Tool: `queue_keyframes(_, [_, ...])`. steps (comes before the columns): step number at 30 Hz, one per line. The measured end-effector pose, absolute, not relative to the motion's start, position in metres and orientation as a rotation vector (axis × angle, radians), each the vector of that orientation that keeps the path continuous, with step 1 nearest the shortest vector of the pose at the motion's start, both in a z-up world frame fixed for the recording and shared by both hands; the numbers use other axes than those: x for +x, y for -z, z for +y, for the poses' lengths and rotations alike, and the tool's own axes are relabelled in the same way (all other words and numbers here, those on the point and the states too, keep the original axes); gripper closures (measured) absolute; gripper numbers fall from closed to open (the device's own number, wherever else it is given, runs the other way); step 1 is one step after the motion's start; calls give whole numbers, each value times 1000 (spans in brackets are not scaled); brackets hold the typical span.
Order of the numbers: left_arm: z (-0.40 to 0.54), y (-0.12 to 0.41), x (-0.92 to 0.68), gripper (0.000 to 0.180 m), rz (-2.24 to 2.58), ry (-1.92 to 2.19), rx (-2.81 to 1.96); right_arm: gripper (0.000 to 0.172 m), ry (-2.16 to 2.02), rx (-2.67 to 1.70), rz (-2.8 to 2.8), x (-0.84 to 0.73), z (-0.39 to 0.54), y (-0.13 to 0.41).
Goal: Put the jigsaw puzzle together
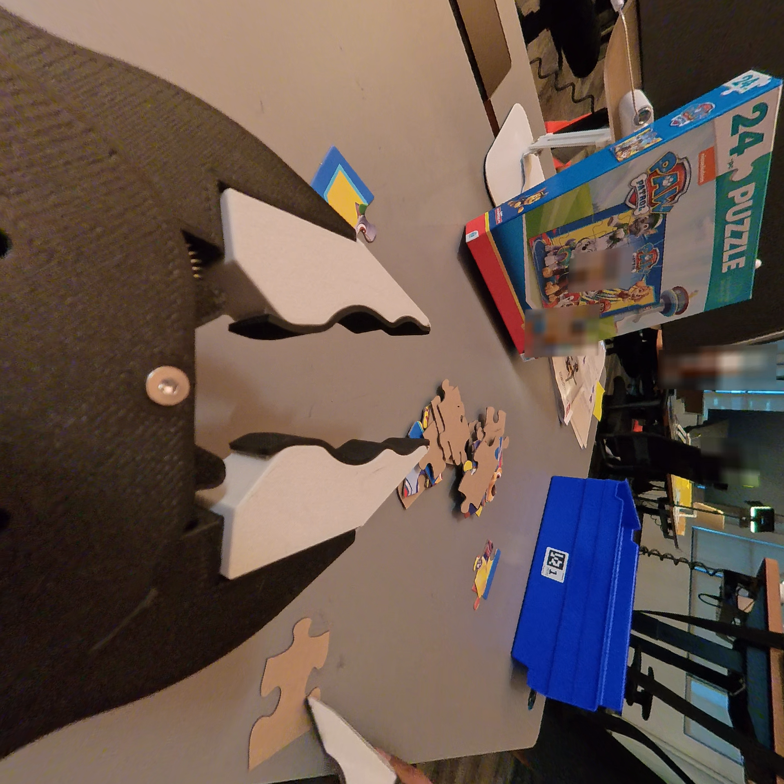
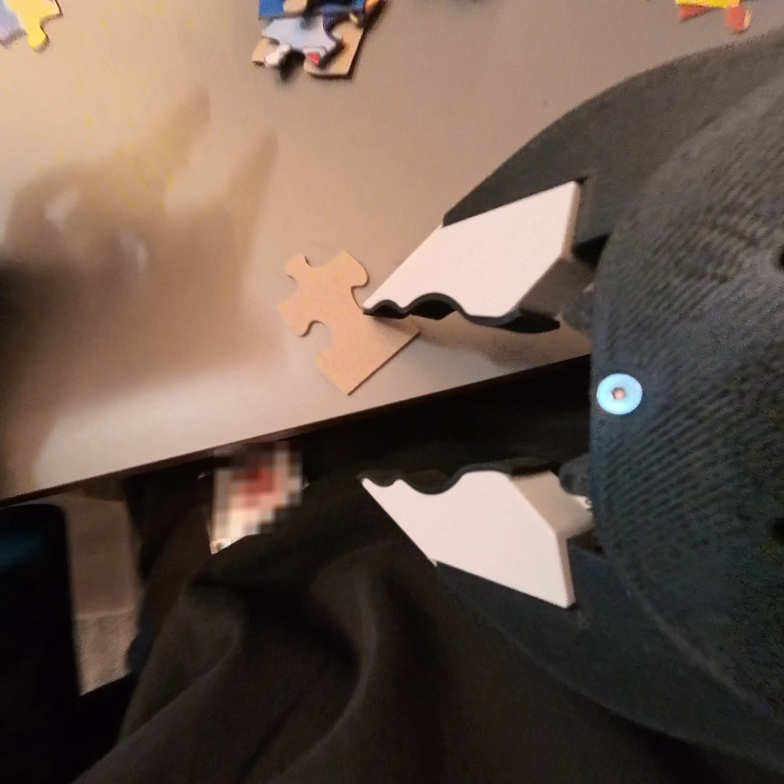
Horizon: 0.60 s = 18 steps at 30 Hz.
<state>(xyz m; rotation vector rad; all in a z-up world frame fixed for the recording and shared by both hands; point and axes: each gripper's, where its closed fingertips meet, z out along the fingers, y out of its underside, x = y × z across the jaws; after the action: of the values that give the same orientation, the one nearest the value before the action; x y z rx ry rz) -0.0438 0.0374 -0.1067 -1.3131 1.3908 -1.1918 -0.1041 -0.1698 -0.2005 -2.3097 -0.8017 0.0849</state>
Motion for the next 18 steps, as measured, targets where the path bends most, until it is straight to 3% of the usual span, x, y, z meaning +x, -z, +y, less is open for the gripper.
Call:
queue_keyframes(3, [38, 106, -44, 134, 1386, 1192, -1312, 109, 57, -2320, -850, -99, -168, 204])
queue_keyframes(7, [38, 106, -44, 134, 1386, 1191, -1311, 149, 155, -2330, -862, -97, -175, 199])
queue_keyframes(11, [37, 106, -44, 134, 1388, 1187, -1307, 150, 99, -2318, -778, -100, -181, 196])
queue_keyframes(14, [35, 106, -44, 135, 1392, 1185, -1299, 167, -75, -2210, -565, -98, -175, 175])
queue_keyframes(18, [23, 103, -40, 135, 1408, 1236, -1285, 172, -418, -2045, -152, -74, -164, 147])
